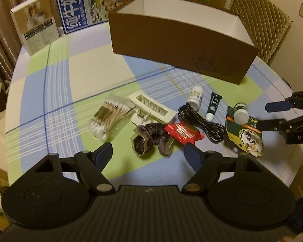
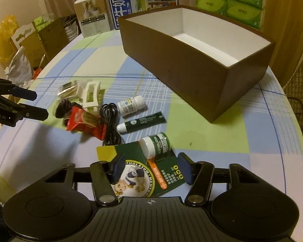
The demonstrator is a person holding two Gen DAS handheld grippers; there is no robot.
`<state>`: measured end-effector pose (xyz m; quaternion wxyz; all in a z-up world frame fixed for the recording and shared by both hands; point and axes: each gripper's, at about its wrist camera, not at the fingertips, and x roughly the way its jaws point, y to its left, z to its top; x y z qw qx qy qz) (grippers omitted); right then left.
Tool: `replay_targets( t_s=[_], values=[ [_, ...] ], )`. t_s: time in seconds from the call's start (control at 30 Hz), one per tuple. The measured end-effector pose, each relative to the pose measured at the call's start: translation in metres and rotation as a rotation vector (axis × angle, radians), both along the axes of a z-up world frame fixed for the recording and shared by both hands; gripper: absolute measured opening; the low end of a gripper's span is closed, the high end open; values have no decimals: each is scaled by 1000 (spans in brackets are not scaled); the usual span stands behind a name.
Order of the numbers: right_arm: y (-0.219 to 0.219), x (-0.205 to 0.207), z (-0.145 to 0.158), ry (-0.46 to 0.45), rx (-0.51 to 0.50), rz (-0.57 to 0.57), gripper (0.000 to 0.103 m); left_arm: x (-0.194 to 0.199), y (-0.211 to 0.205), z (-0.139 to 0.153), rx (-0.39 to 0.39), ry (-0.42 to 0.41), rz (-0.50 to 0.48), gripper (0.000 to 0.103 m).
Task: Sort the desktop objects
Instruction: 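Withdraw both tools from the box back toward the remaining items, then grasp the green ointment card with the right tool while the left tool grasps the dark scrunchie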
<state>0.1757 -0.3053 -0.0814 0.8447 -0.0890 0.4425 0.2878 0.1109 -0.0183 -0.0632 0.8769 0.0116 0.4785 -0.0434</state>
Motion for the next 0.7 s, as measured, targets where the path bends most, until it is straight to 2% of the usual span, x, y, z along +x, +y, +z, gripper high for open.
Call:
replay_targets(
  t_s=[0.13,0.57,0.6,0.63,0.7],
  values=[
    [1,8,-7,10,-3,5,50,7,-1,-10,-7,15,1,75],
    [16,39,-28,12,-38,87,49,17,-1,-22,3,51,3,75],
    [17,39,-29,10,-43,95,47,17,-1,-23,4,53,5,75],
    [19,39,-30,9,-49,102,39,17,-1,-23,5,56,7,75],
    [19,39,-31,9,-54,116,38,17,0,-24,3,60,10,75]
  ],
)
